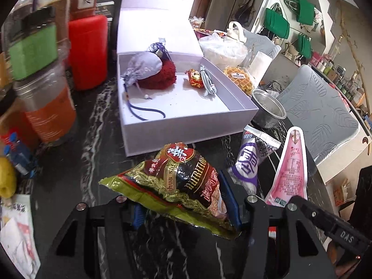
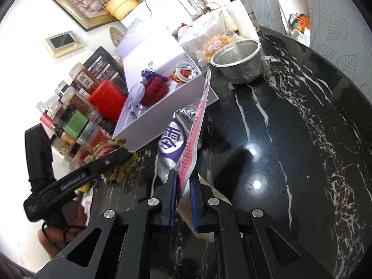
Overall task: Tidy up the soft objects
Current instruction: 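Lift the pink packet and gold snack bag and carry them toward the white box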
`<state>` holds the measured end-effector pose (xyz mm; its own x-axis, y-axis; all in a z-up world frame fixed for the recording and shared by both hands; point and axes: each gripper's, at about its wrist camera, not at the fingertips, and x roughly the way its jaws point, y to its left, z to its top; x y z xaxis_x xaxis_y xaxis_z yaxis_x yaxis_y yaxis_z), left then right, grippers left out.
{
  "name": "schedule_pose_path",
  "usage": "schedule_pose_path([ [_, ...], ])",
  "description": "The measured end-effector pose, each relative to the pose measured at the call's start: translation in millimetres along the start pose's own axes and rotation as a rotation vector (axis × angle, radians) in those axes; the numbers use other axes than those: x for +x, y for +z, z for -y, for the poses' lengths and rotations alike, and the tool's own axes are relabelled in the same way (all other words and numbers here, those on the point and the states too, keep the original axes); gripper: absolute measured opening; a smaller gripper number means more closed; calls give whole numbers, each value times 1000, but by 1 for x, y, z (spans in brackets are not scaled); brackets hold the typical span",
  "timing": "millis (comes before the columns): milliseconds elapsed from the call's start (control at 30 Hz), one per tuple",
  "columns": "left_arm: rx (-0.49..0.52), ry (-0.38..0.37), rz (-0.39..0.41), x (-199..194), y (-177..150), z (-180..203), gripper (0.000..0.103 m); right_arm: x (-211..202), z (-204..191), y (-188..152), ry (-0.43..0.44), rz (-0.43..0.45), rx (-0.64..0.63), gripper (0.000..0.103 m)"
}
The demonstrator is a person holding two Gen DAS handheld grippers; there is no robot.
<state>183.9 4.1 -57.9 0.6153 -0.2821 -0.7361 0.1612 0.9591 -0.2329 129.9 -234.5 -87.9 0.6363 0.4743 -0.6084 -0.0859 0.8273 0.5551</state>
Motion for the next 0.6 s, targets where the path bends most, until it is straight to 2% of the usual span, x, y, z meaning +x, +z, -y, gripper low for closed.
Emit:
schedule_pose_path([
  [600, -6, 34, 68, -59, -27, -11, 55, -17, -40, -12, -21, 53, -102, 11],
])
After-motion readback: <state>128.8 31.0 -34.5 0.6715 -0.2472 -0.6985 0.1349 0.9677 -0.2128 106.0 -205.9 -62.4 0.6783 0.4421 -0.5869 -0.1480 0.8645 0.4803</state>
